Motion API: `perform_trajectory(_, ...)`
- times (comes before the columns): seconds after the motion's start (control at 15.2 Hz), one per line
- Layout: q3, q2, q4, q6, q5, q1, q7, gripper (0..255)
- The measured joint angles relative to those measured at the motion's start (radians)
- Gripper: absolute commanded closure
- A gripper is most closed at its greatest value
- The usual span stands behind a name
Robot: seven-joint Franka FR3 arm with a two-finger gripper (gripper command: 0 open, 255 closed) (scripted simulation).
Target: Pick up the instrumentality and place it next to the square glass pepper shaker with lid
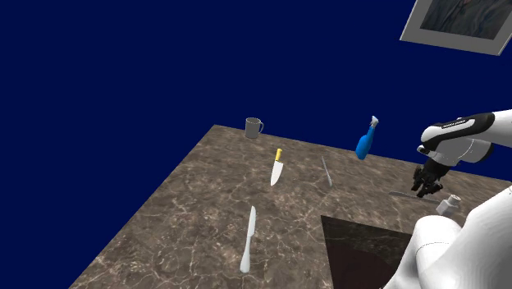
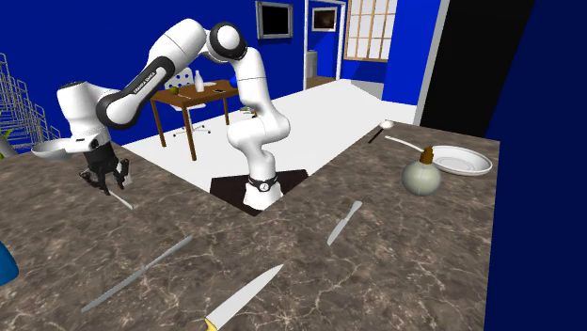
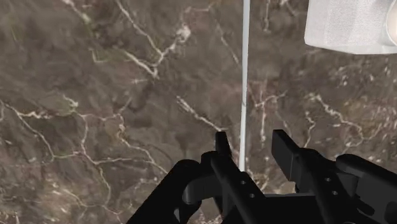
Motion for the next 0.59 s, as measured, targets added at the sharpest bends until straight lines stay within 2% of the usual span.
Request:
perform_trajectory(0.33,0.0,0.0,0.0,0.0,0.0,0.0,0.0,0)
perform_trajectory(0.4,0.026,0.005,0.008,-0.014,0.008,-0.026,-0.007,0)
perform_trajectory(0.46,0.084,0.016,0.015,-0.032,0.023,-0.082,-0.015,0)
perform_trajectory(0.53,0.104,0.018,0.046,-0.065,0.031,-0.095,-0.019,0)
perform_trajectory(0.59,0.156,0.018,0.054,-0.085,0.035,-0.143,-0.019,0)
